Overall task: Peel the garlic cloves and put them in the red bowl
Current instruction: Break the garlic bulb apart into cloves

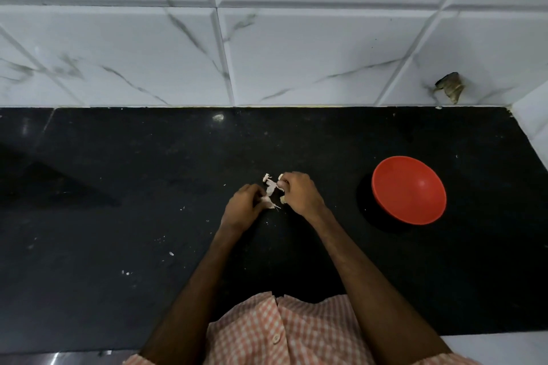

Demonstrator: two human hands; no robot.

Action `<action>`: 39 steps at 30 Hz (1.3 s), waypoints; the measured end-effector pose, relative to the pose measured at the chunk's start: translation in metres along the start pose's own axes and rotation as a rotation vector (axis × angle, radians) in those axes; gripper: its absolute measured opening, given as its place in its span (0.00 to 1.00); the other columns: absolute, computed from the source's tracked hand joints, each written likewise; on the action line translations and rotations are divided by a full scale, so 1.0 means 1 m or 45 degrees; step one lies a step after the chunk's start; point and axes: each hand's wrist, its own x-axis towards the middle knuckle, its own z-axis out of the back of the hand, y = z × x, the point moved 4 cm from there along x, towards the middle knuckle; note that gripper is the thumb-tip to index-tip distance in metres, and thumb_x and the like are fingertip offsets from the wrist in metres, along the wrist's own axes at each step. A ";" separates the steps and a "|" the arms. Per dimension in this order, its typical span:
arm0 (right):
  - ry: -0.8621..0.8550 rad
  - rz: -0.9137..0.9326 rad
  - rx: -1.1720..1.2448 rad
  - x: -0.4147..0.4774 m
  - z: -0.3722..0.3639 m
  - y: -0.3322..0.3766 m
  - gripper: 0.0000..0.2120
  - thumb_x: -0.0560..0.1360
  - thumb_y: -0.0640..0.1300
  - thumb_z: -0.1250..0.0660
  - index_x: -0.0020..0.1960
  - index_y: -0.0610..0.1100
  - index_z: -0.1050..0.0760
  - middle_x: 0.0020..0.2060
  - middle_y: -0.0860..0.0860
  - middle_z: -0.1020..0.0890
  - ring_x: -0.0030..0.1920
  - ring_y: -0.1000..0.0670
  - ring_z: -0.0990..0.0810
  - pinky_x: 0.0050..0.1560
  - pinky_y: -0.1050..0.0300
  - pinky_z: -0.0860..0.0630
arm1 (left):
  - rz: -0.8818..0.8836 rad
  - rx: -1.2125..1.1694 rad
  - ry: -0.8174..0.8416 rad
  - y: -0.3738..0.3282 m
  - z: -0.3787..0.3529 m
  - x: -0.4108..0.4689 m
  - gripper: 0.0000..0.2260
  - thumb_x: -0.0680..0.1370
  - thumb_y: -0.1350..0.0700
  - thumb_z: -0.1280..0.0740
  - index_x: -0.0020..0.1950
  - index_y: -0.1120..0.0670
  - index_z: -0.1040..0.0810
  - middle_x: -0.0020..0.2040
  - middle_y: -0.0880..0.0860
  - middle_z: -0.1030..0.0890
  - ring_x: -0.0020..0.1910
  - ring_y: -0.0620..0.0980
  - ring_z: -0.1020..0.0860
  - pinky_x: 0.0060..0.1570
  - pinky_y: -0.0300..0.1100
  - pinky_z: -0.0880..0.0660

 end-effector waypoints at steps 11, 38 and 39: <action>0.088 0.107 0.185 -0.007 -0.013 0.008 0.09 0.82 0.47 0.34 0.53 0.43 0.18 0.47 0.48 0.16 0.48 0.49 0.18 0.52 0.46 0.21 | -0.006 0.003 -0.107 -0.004 -0.008 0.003 0.07 0.80 0.55 0.30 0.52 0.59 0.20 0.48 0.53 0.22 0.45 0.51 0.23 0.41 0.42 0.29; -0.146 -0.227 0.090 -0.011 0.003 -0.038 0.08 0.78 0.44 0.28 0.56 0.45 0.20 0.55 0.50 0.22 0.50 0.51 0.22 0.48 0.56 0.30 | 0.111 -0.027 -0.063 -0.006 -0.011 0.009 0.07 0.81 0.58 0.32 0.59 0.51 0.22 0.59 0.51 0.20 0.55 0.48 0.20 0.58 0.48 0.22; -0.159 -0.219 0.145 -0.010 0.004 -0.038 0.08 0.77 0.43 0.27 0.56 0.45 0.20 0.54 0.50 0.21 0.48 0.53 0.22 0.48 0.56 0.28 | 0.105 -0.075 -0.100 -0.008 -0.009 0.010 0.07 0.81 0.58 0.33 0.59 0.51 0.22 0.59 0.50 0.19 0.55 0.47 0.20 0.57 0.49 0.21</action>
